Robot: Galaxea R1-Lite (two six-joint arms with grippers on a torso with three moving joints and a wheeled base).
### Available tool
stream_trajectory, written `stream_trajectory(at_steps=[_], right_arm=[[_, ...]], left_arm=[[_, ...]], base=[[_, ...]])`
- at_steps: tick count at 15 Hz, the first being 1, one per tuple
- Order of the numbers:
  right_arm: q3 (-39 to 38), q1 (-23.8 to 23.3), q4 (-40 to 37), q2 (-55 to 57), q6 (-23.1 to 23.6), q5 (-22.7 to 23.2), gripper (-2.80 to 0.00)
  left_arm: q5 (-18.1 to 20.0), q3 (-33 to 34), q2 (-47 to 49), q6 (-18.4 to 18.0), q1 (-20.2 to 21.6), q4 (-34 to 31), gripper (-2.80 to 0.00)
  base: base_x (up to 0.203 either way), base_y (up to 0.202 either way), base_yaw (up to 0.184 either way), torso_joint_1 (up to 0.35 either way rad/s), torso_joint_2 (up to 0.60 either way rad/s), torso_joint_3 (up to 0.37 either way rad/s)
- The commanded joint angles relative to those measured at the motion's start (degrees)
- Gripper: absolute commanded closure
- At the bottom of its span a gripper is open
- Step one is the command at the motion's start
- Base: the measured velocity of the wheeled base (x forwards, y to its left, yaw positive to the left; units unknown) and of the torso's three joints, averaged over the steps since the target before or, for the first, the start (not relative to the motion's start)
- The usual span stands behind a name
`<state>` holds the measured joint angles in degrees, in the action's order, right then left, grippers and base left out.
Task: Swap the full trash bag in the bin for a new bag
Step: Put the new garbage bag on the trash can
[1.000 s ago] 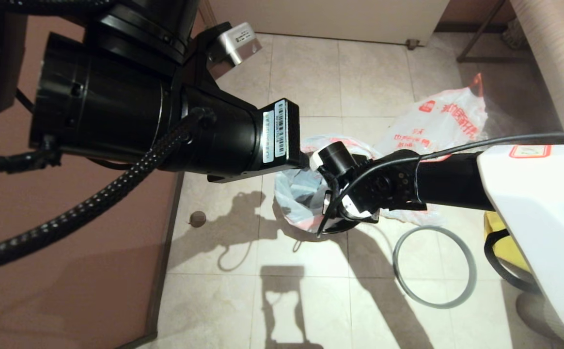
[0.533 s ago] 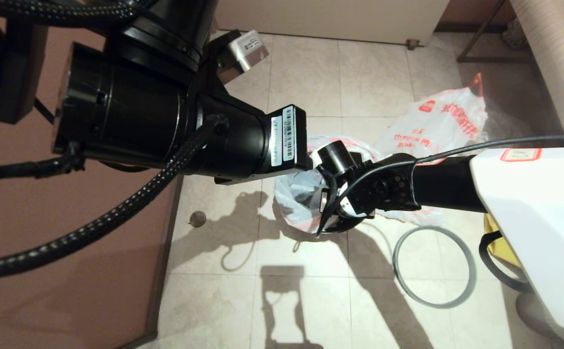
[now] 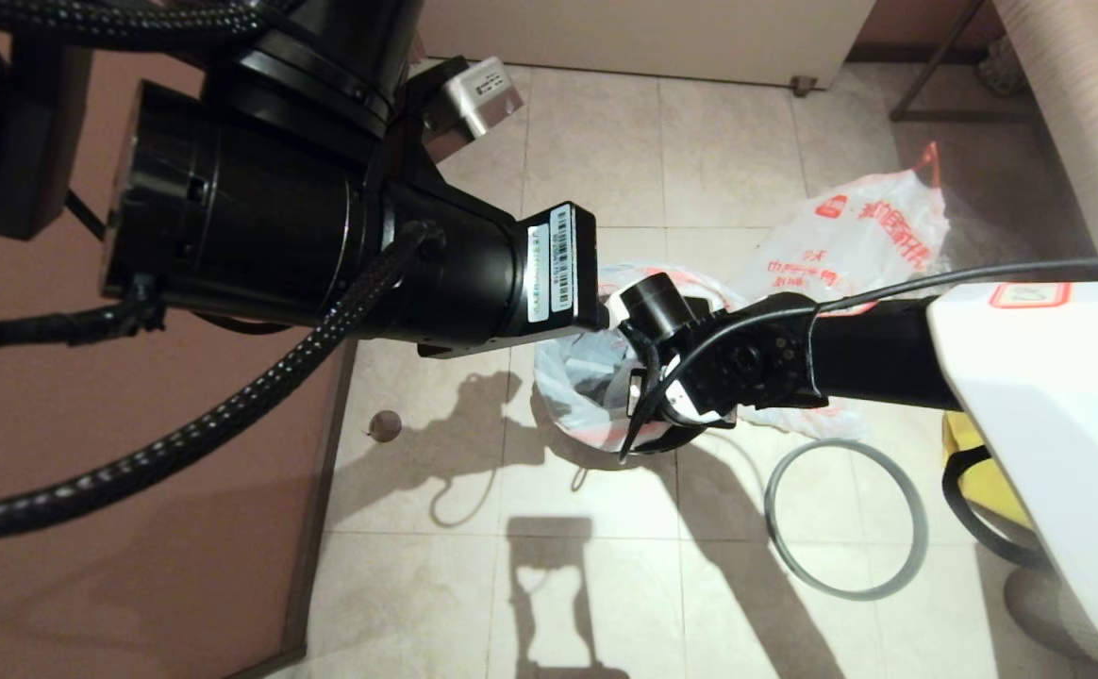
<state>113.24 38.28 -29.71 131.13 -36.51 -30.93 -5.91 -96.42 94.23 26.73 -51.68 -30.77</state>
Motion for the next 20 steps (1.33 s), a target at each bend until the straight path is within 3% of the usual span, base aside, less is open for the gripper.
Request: stream_trajectory(at_steps=[1, 3, 5, 11, 14, 15, 20], right_arm=[[-0.41, -0.04, -4.56, -3.6, -2.01, -0.14, 0.0], [-1.29, -0.17, -11.07, -3.45, -6.24, -0.23, 0.0], [-3.33, -0.62, -12.41, -1.38, -7.6, -0.06, 0.0], [-2.57, -0.66, -11.31, 4.12, -5.52, -0.24, 0.0], [-3.87, -0.34, -9.71, 1.4, -4.18, -0.19, 0.0], [-5.88, -0.11, -9.61, -0.38, -4.1, -0.18, -2.8], [-19.11, 2.71, -9.64, -9.25, -4.18, 0.7, -2.8]], left_arm=[[-0.07, 0.0, -0.01, 0.16, 0.0, -0.17, 0.0], [-0.07, 0.0, -0.19, 0.16, 0.0, -0.17, 0.0], [-0.07, 0.0, -0.28, 0.16, 0.0, -0.17, 0.0], [-0.08, -0.09, 0.0, 0.16, 0.0, -0.17, 0.0], [-0.07, -0.09, 0.34, 0.16, 0.0, -0.17, 0.0], [-0.07, -0.18, 0.42, 0.16, 0.0, -0.17, 0.0], [-0.07, -0.09, 0.16, 0.16, 0.0, -0.17, 0.0]], base=[[0.0, 0.0, 0.0, 0.0, 0.0, 0.0], [0.0, 0.0, 0.0, 0.0, 0.0, 0.0], [0.0, 0.0, 0.0, 0.0, 0.0, 0.0], [0.0, 0.0, 0.0, 0.0, 0.0, 0.0], [0.0, 0.0, 0.0, 0.0, 0.0, 0.0], [0.0, 0.0, 0.0, 0.0, 0.0, 0.0], [0.0, 0.0, 0.0, 0.0, 0.0, 0.0]])
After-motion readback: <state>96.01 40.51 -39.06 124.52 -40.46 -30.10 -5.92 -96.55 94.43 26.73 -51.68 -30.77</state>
